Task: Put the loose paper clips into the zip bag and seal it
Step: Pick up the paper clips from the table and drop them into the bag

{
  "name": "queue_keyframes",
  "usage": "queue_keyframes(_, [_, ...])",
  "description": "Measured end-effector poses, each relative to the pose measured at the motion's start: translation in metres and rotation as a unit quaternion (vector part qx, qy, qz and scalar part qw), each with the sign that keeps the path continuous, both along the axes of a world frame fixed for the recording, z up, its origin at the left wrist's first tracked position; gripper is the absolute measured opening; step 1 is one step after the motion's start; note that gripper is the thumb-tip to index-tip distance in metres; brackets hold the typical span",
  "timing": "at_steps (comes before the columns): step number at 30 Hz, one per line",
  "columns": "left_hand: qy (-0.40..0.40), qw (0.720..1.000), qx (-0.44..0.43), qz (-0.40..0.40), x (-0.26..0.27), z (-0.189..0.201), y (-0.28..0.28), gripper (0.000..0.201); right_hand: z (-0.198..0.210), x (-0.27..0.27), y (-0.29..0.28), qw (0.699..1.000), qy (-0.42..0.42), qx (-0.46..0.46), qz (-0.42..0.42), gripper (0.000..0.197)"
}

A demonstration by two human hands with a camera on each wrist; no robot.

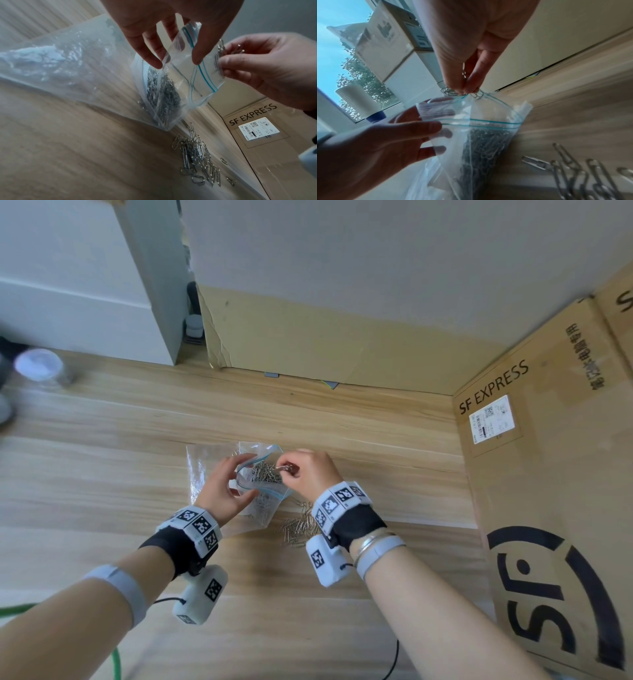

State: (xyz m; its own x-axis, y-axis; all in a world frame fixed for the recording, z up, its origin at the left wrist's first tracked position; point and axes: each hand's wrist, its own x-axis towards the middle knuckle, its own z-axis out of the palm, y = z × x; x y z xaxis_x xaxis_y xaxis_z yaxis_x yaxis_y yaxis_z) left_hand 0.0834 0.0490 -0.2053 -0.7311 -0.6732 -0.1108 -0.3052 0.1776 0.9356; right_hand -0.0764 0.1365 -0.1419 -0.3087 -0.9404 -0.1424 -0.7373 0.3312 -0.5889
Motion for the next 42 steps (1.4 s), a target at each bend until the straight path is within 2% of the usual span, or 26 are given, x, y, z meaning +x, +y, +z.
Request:
queue_keyframes(4, [0.001,1.000,0.001,0.006,0.001,0.003,0.000,0.067,-0.002,0.009,-0.011,0.998,-0.042,0.034,0.008,0.020])
queue_keyframes(7, [0.005,1.000,0.000,0.006,0.003,0.003,-0.001,0.069,0.002,-0.001,0.000,0.996,-0.077,0.032,-0.033,0.022])
queue_keyframes(10, [0.001,1.000,-0.006,0.011,0.004,0.001,-0.002,0.063,-0.001,-0.020,0.020,0.993,-0.064,0.004,-0.101,0.020])
queue_keyframes(13, [0.003,1.000,-0.005,0.009,0.005,0.001,-0.002,0.060,-0.020,-0.034,0.044,0.987,-0.011,0.097,-0.127,0.021])
queue_keyframes(15, [-0.001,1.000,-0.010,0.007,0.005,0.000,-0.003,0.061,-0.036,-0.032,0.059,0.976,0.005,0.188,-0.113,0.034])
queue_keyframes(17, [-0.005,1.000,-0.013,0.008,0.005,-0.002,-0.003,0.061,-0.047,-0.024,0.069,0.967,-0.013,0.230,-0.108,0.056])
queue_keyframes(20, [-0.008,1.000,-0.019,0.009,0.004,-0.004,-0.003,0.058,-0.054,-0.008,0.073,0.971,-0.037,0.220,-0.091,0.078])
queue_keyframes(24, [-0.006,1.000,-0.021,0.007,0.003,-0.004,-0.003,0.058,-0.061,0.010,0.070,0.975,0.004,0.219,-0.024,0.088])
queue_keyframes(26, [0.001,1.000,-0.017,0.010,0.003,-0.004,-0.003,0.059,-0.064,0.015,0.067,0.978,0.009,0.208,-0.002,0.083])
queue_keyframes(29, [-0.002,1.000,-0.015,0.011,0.004,-0.004,-0.002,0.056,-0.067,0.016,0.064,0.981,0.006,0.191,0.032,0.065])
queue_keyframes(34, [0.001,1.000,-0.014,0.010,0.005,-0.003,-0.002,0.065,-0.070,0.012,0.061,0.984,-0.025,0.168,0.049,0.037])
queue_keyframes(38, [0.002,1.000,-0.015,0.009,0.006,-0.003,-0.003,0.068,-0.063,0.010,0.058,0.981,-0.030,0.179,0.071,0.029])
queue_keyframes(42, [-0.005,1.000,-0.016,0.012,0.007,-0.002,-0.002,0.058,-0.060,0.008,0.056,0.982,-0.013,0.170,0.078,0.020])
